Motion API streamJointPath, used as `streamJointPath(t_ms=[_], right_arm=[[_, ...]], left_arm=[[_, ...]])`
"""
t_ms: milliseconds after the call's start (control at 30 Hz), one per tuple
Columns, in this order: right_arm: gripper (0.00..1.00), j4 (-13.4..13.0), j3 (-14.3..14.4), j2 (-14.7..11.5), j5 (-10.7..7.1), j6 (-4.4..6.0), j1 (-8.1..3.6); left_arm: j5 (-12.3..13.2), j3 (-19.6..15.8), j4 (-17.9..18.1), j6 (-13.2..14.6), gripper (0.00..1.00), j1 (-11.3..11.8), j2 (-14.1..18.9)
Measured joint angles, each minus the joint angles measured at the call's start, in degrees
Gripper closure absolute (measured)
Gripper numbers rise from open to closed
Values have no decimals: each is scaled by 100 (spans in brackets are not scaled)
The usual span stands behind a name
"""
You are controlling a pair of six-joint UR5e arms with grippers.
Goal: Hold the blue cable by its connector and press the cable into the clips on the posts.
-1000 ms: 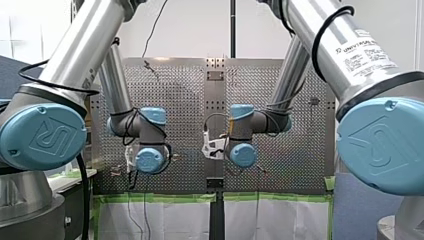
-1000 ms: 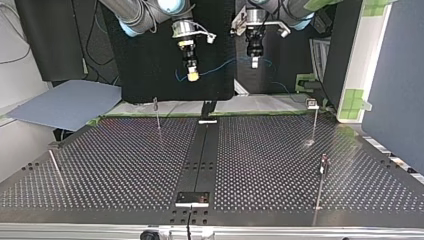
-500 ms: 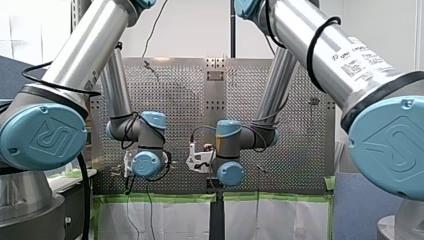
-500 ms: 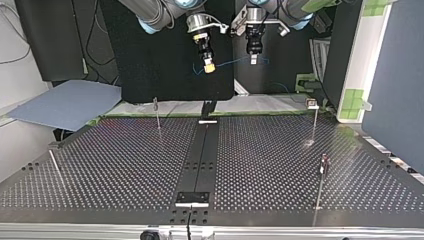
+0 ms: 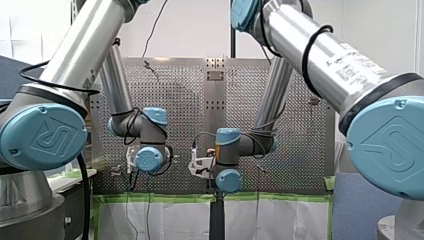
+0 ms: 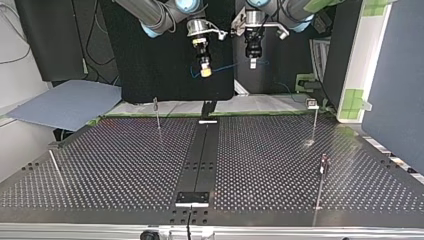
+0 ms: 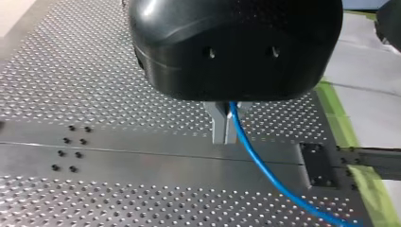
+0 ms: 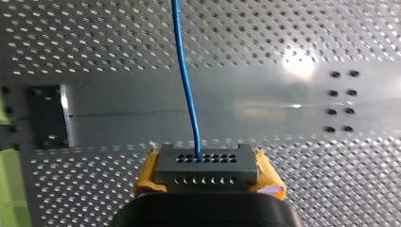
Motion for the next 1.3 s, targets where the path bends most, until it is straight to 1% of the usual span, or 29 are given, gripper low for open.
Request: streamJointPath(t_ms=[67,133,200,267,333,500,533,700,833,900,967,1067,1233,1300], right_arm=[[100,25,-12,-99,103,42,-1],[100,41,-33,-199,160,91,-8],[100,60,-63,-286,145,131,-19],[100,105,-118,-382,88,190,-51],[100,174,-181,-473,12,259,-92],[100,397,-244,-709,-216,346,-187],[100,455,-260,-770,-276,378,-209],[100,692,-408,-1007,-513,573,-284],[100,884,-586,-1199,-705,754,-323],[100,978,-680,-1293,-799,807,-331],[100,1095,-796,-1410,-916,838,-338],[100,1249,-950,-1563,-1070,854,-351],[100,1518,-1193,-1833,-1338,839,-378],[100,1607,-1235,-1921,-1427,828,-390]], left_arm=[[-6,8,-42,-13,100,0,97],[-4,13,-104,-57,100,22,195],[-6,15,-180,-121,100,47,283],[-27,26,-268,-209,100,69,382],[-65,52,-374,-307,100,90,488],[-214,167,-600,-408,100,123,718],[-258,205,-651,-412,100,132,770],[-457,389,-864,-346,100,154,981],[-656,493,-1065,-294,100,181,1182],[-747,528,-1155,-277,100,201,1274],[-855,570,-1266,-265,100,231,1382],[-967,633,-1410,-259,100,275,1527],[-1020,778,-1621,-260,100,334,1739],[-1030,831,-1696,-268,100,356,1819]])
